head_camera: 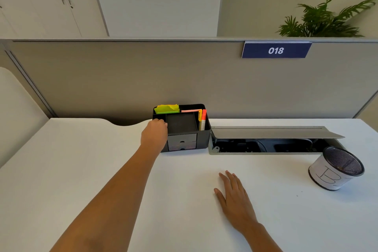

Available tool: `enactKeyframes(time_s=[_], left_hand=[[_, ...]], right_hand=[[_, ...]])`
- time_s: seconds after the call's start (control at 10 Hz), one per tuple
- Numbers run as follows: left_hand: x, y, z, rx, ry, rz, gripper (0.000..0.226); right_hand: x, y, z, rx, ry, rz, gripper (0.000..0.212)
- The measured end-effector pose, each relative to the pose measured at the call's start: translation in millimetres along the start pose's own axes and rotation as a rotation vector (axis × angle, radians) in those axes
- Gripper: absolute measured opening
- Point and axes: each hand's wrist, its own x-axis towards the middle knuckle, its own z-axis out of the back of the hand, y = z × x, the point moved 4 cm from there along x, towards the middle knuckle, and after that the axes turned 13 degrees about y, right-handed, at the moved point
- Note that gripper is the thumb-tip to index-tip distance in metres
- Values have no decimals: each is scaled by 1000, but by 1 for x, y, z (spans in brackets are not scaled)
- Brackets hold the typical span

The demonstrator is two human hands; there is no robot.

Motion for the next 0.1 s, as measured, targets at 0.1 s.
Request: enactKeyframes(time_s=[0.1], left_hand=[[-11, -2, 2, 49, -80, -49, 40]], right_hand=[[-16, 7, 18, 52, -49, 0, 58]])
